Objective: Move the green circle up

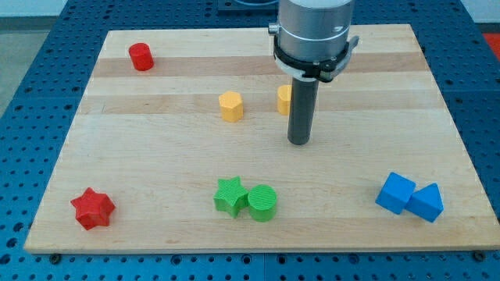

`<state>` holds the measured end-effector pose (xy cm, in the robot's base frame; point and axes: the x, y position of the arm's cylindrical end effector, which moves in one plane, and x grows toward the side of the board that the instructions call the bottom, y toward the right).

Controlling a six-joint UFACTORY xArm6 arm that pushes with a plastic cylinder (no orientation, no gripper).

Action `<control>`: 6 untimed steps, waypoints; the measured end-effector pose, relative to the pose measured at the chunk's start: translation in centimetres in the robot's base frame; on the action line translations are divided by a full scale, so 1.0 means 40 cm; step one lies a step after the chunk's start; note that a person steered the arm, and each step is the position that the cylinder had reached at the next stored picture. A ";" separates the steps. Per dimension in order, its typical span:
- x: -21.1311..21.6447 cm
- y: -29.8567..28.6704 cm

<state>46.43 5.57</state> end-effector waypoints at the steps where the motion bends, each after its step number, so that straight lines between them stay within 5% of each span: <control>1: 0.004 0.000; 6: -0.122 -0.219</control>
<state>41.56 -3.17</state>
